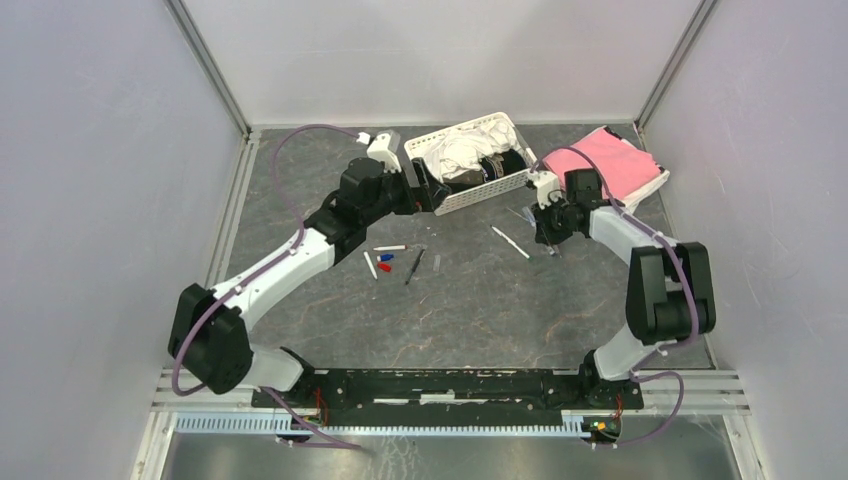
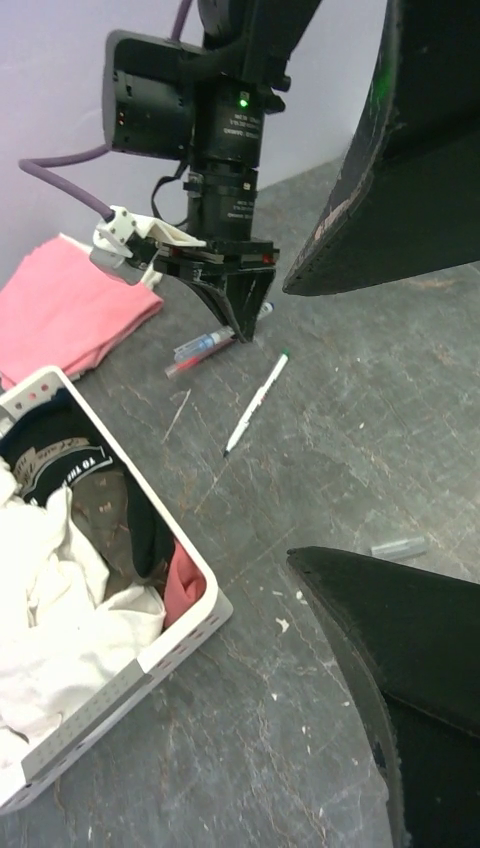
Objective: Insert the pens into the pen caps
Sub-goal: Place the pen at the center of the board, then pick up the pen from the center of the board.
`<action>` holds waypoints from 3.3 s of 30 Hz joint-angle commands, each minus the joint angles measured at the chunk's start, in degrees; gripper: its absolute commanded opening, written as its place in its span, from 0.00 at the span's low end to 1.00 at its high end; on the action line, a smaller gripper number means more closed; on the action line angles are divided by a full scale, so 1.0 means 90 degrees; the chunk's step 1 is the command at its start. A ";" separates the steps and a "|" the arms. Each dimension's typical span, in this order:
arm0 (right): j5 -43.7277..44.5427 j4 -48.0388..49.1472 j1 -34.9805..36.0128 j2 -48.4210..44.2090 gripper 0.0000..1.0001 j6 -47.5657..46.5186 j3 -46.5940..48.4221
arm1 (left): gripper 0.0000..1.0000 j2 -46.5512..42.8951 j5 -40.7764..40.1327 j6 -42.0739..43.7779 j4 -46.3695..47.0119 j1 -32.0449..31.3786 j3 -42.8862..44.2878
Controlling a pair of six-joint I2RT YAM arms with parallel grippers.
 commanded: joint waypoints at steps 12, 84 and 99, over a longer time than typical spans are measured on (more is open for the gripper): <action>0.0242 -0.0122 -0.0021 0.1092 0.32 -0.0248 0.1047 | 0.98 0.0655 -0.0114 0.0624 -0.0510 0.0389 0.1015; -0.3684 -0.0128 -0.0190 0.0507 0.44 -0.0772 0.0867 | 0.45 0.2952 0.0088 0.1781 -0.3838 -0.0164 0.1127; -0.3787 -0.0124 -0.0195 0.0490 0.44 -0.0772 0.0838 | 0.43 0.3185 -0.0433 0.1886 -0.4137 -0.0378 0.1280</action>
